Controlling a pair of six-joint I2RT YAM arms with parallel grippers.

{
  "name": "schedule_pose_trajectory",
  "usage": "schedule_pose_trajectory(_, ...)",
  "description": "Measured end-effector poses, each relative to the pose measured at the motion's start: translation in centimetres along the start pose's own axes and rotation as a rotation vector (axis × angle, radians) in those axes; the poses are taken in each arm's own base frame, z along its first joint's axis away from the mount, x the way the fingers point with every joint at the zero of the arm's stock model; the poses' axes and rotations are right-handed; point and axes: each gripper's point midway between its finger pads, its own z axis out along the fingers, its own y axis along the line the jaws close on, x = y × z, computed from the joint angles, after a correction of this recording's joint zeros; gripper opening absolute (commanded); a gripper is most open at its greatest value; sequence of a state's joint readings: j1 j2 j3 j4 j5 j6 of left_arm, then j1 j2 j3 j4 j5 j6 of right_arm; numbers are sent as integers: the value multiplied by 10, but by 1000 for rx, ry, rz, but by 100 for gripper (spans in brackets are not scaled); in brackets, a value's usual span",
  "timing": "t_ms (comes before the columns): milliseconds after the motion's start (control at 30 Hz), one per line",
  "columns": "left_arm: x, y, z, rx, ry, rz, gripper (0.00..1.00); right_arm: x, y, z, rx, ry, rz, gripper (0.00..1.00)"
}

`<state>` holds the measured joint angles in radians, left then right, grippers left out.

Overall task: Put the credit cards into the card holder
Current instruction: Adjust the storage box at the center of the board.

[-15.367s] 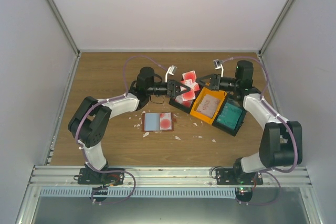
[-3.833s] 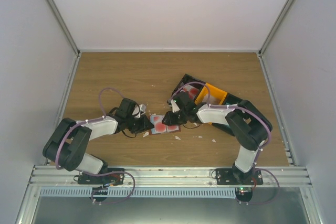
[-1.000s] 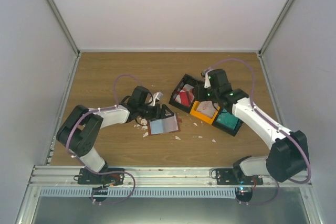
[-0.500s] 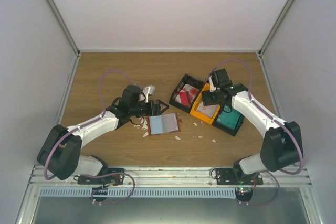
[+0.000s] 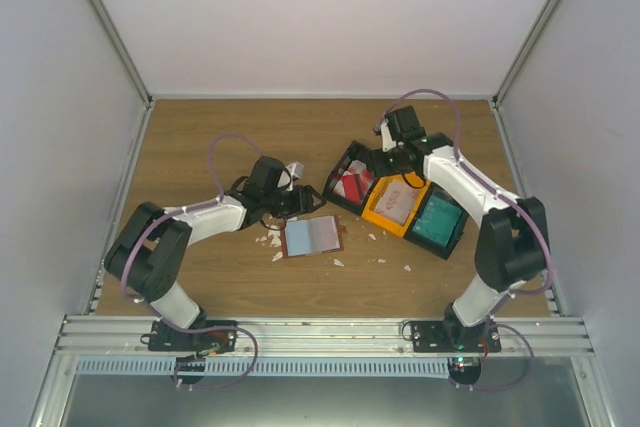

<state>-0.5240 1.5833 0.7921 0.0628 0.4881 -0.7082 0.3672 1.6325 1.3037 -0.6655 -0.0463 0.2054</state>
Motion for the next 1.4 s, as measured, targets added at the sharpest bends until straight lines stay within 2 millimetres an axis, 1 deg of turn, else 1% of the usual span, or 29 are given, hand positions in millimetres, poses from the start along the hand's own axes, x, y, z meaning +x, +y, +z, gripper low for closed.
schedule_pose_trajectory(67, -6, 0, 7, -1, 0, -10, 57, -1, 1, 14, 3, 26, -10, 65)
schedule_pose_trajectory(133, -11, 0, 14, 1, 0, -20, 56, 2, -1, 23, 17, 46, -11, 63)
schedule_pose_trajectory(233, -14, 4, 23, -2, 4, -47, 51, 6, -8, 25, 52, 60, -8, 61)
schedule_pose_trajectory(300, -14, 9, 31, -10, 14, -69, 47, 6, -13, 19, 67, 45, 5, 58)
schedule_pose_trajectory(367, -15, 14, 39, -21, 27, -90, 43, 9, -21, 8, 83, 30, 27, 54)
schedule_pose_trajectory(433, -18, 20, 53, -33, 39, -114, 39, 12, -27, -7, 92, 4, 49, 47)
schedule_pose_trajectory(500, -19, 23, 57, -37, 46, -123, 37, 16, -36, -16, 105, -8, 68, 42)
schedule_pose_trajectory(600, -24, 25, 68, -40, 54, -134, 34, 28, -41, -17, 110, 17, 65, 41)
schedule_pose_trajectory(733, -28, 26, 78, -34, 67, -142, 34, 56, -37, -3, 76, 107, 47, 45)
schedule_pose_trajectory(900, -43, 19, 89, -18, 63, -135, 34, 68, -31, 11, 29, 166, 28, 47)
schedule_pose_trajectory(1133, -54, 12, 105, 17, 81, -131, 35, 91, -33, 46, 22, 274, 12, 45)
schedule_pose_trajectory(1233, -62, 7, 110, 31, 78, -124, 36, 97, -36, 58, 30, 303, -1, 48)
schedule_pose_trajectory(1400, -65, 5, 114, 38, 81, -123, 40, 97, -44, 71, 66, 310, -24, 57)
